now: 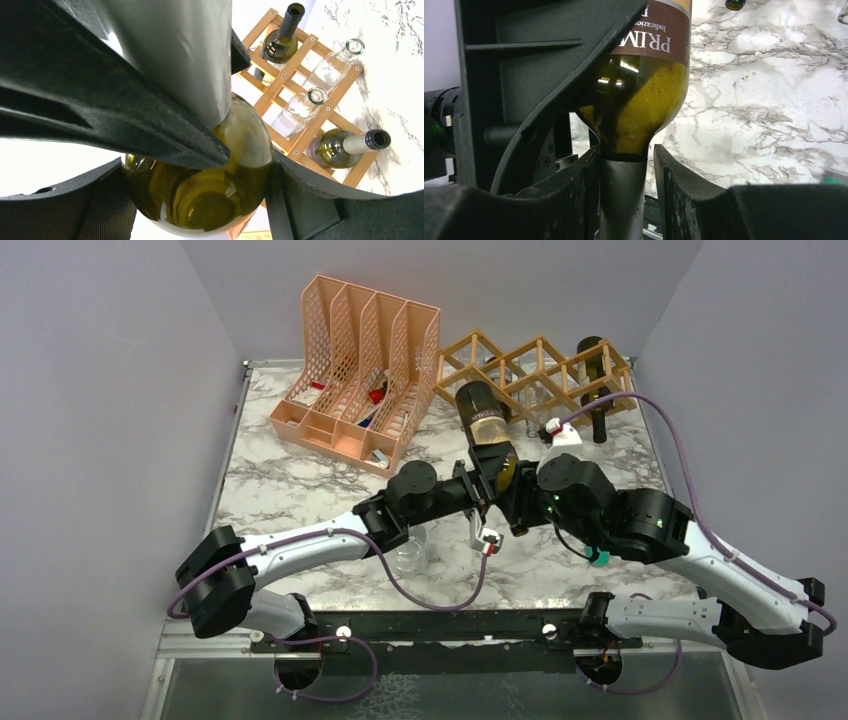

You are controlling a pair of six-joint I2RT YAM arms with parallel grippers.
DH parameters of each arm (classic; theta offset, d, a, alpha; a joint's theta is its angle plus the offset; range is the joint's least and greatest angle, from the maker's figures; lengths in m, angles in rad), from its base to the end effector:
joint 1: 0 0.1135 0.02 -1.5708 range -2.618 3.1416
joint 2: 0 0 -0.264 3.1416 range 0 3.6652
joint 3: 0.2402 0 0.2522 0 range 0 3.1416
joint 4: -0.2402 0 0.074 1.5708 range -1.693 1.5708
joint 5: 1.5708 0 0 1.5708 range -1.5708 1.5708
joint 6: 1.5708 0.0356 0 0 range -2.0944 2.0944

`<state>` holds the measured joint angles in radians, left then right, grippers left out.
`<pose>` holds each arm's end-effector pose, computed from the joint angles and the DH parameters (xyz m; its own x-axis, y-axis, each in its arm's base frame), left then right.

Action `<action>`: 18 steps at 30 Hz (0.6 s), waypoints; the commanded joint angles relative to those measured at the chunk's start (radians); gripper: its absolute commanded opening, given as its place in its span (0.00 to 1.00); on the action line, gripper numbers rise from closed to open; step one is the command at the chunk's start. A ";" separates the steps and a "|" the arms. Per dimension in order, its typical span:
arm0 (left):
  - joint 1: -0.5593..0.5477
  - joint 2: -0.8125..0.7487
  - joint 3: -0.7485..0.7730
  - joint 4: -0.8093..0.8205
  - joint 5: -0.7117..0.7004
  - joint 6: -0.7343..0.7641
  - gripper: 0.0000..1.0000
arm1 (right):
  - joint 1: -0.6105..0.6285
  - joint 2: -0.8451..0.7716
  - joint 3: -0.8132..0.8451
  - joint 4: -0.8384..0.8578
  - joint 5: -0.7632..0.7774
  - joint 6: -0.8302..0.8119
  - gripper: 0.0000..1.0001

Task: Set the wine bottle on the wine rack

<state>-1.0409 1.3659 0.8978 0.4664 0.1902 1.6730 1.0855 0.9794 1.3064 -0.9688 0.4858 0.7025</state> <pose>0.1564 -0.2803 0.3148 0.9380 0.3313 0.1017 -0.0953 -0.0355 0.9948 0.0940 0.1426 0.4050 -0.6058 0.0762 -0.7920 -0.2834 0.9095 0.3042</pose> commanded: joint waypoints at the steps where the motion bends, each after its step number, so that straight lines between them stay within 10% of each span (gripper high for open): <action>1: -0.007 -0.080 0.004 0.133 0.016 0.078 0.00 | 0.003 0.023 -0.004 -0.038 0.038 0.001 0.41; 18: -0.008 -0.111 -0.003 0.131 0.016 0.068 0.00 | 0.002 0.107 -0.009 -0.004 0.032 -0.056 0.43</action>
<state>-1.0409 1.3197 0.8734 0.4465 0.1886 1.7256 1.0901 1.0748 1.3064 -0.9657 0.4793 0.6613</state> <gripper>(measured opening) 0.810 0.475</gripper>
